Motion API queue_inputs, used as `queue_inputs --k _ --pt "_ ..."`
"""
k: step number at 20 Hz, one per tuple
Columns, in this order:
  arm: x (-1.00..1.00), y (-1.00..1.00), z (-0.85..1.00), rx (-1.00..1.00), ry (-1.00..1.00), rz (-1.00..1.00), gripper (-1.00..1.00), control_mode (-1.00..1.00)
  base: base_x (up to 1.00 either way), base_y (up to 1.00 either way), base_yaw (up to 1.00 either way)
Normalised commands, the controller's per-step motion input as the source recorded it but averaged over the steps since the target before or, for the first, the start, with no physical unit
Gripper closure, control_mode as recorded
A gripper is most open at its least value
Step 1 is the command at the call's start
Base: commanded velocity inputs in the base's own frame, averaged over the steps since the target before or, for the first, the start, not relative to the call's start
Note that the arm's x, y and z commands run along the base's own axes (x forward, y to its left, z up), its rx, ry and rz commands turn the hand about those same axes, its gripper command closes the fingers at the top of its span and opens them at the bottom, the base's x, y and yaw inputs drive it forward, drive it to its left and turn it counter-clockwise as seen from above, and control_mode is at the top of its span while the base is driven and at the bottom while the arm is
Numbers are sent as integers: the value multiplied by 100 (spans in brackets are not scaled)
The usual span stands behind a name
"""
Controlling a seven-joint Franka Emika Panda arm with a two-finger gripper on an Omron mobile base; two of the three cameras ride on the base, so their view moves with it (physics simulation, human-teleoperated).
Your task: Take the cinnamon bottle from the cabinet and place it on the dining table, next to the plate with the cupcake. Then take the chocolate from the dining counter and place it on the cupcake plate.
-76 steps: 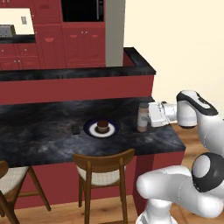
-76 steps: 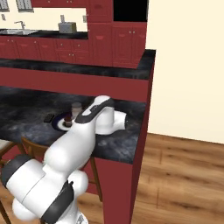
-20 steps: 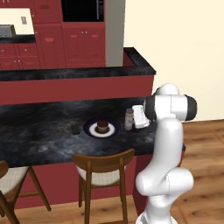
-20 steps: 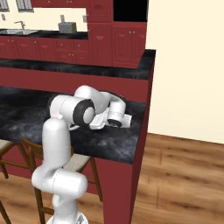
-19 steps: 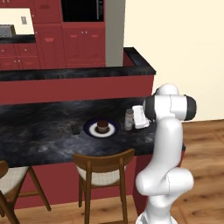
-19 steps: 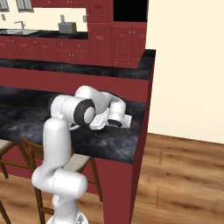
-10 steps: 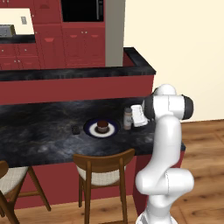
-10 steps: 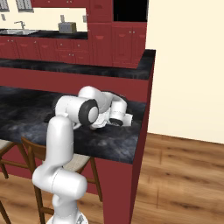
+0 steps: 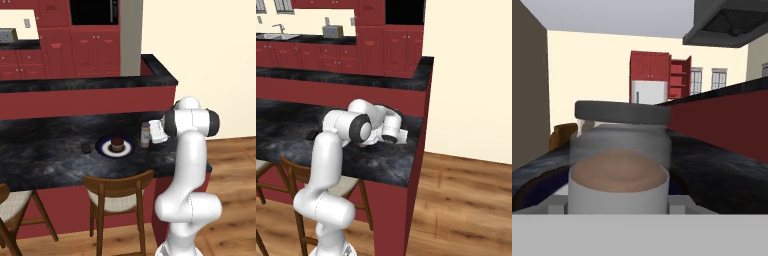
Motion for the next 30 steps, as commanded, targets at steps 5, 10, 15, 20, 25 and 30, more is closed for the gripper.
queue_inputs --k 5,10,15,20,25,30 --pt "2 0 -40 0 -2 1 100 -100 0 0 0" --pt "2 2 -32 0 -6 0 -100 -100 0 0 0" --pt "0 0 -13 0 -10 0 -100 -100 0 0 0" --pt "0 0 -1 0 -1 0 -100 -100 0 0 0" --pt "0 -10 -1 0 0 0 -100 -100 0 0 0" --pt "-1 -25 0 1 0 0 -100 -100 0 0 0"
